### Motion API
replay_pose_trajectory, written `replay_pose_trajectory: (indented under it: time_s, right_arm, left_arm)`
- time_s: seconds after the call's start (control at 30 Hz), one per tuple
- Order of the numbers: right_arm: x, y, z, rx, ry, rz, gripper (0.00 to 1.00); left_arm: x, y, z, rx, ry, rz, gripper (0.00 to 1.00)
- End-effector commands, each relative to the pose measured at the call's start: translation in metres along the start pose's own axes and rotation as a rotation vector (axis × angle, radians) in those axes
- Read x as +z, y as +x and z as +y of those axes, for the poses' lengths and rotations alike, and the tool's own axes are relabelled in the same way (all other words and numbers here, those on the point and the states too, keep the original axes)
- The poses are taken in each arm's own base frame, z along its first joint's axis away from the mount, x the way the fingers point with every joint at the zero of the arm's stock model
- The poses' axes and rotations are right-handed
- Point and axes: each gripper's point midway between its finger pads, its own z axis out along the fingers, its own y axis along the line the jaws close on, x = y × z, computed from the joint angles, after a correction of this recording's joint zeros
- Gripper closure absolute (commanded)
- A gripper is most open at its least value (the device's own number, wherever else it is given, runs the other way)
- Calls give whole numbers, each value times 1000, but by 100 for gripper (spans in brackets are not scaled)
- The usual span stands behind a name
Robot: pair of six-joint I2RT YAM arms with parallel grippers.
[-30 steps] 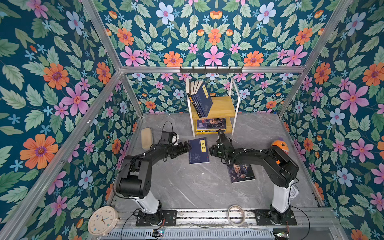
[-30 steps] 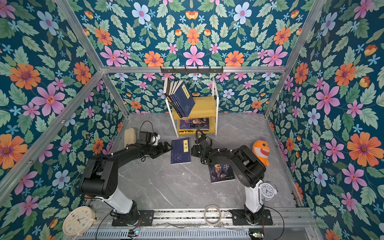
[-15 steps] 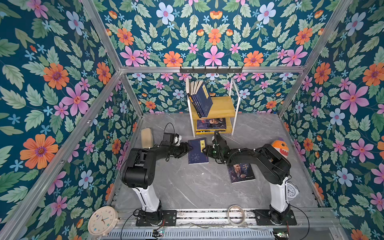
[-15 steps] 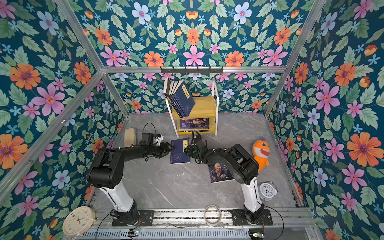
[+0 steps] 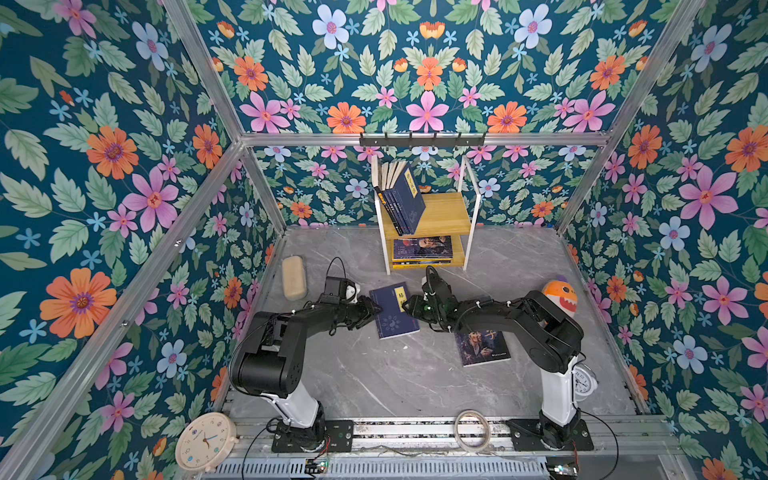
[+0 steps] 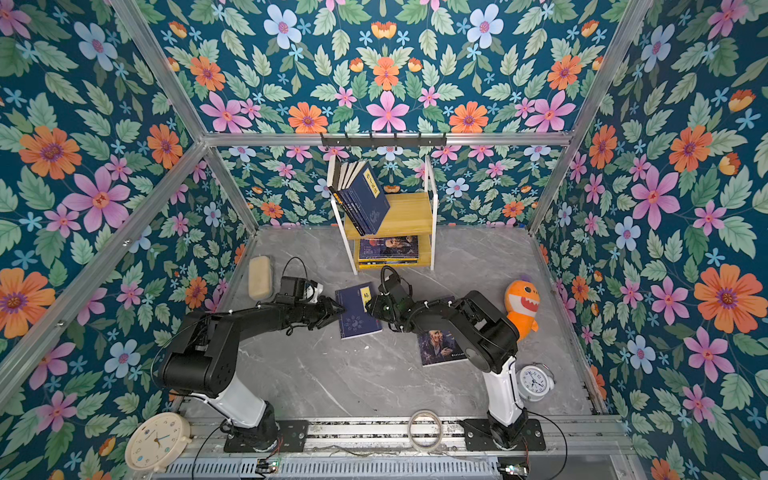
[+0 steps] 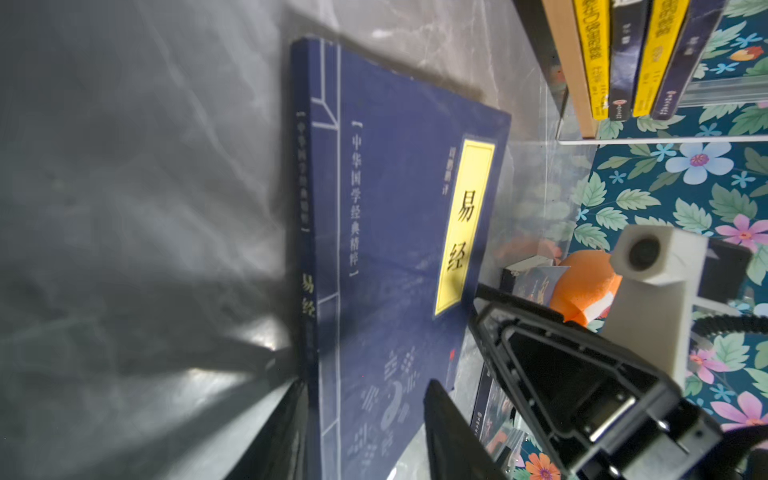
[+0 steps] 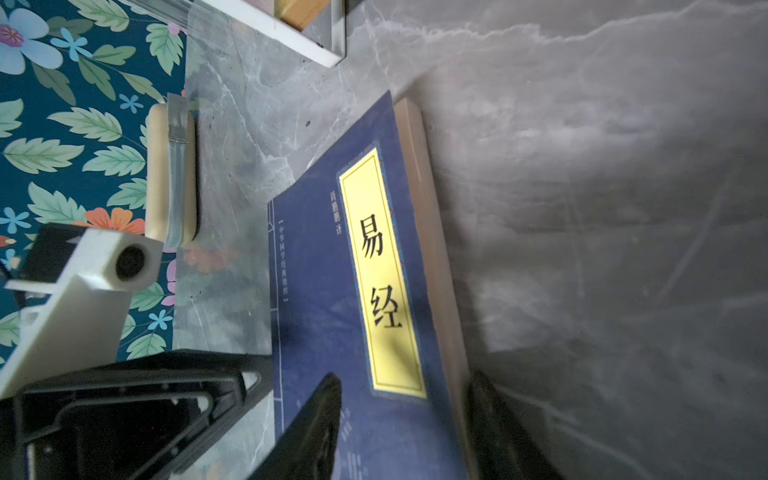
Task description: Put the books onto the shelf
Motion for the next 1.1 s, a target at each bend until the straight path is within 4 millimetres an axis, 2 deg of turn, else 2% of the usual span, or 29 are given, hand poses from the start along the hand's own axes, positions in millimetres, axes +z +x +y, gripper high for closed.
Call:
replay_pose_trajectory:
  time_s: [0.0, 0.1, 0.17, 0.23, 0.37, 0.43, 0.53, 0.6, 0.73, 0.87, 0.97, 1.07]
  right_arm:
    - [5, 24, -9, 36, 4, 76, 50]
    - [9, 33, -13, 29, 15, 91, 50]
    - [12, 42, -17, 37, 18, 106, 50]
    - [13, 48, -20, 38, 20, 116, 50]
    - [11, 52, -30, 34, 51, 117, 50]
    - [11, 55, -29, 39, 48, 121, 50]
    - [15, 62, -22, 23, 37, 138, 51]
    - [19, 67, -20, 17, 35, 151, 51]
    - [25, 78, -21, 20, 37, 176, 52]
    - [26, 82, -23, 21, 39, 179, 52]
    - [23, 79, -19, 13, 28, 174, 52]
    - [21, 77, -20, -2, 40, 167, 52]
  left_arm:
    - [-1, 2, -19, 13, 91, 13, 53]
    - [1, 2, -20, 6, 105, 7, 54]
    - [4, 3, -15, -2, 100, 8, 44]
    - [6, 5, 1, -1, 33, -4, 37]
    - [-3, 12, 48, -8, -183, -64, 34]
    - [-3, 13, 51, -19, -177, -78, 34]
    - [8, 14, 36, -44, -68, -59, 35]
    - [13, 13, 24, -64, -1, -44, 41]
    - [3, 6, -19, -57, 162, -40, 49]
    - [-4, 14, -54, -3, 259, -23, 55]
    - [-7, 21, -68, 28, 288, 8, 56]
    - [-11, 21, -70, 33, 289, -2, 64]
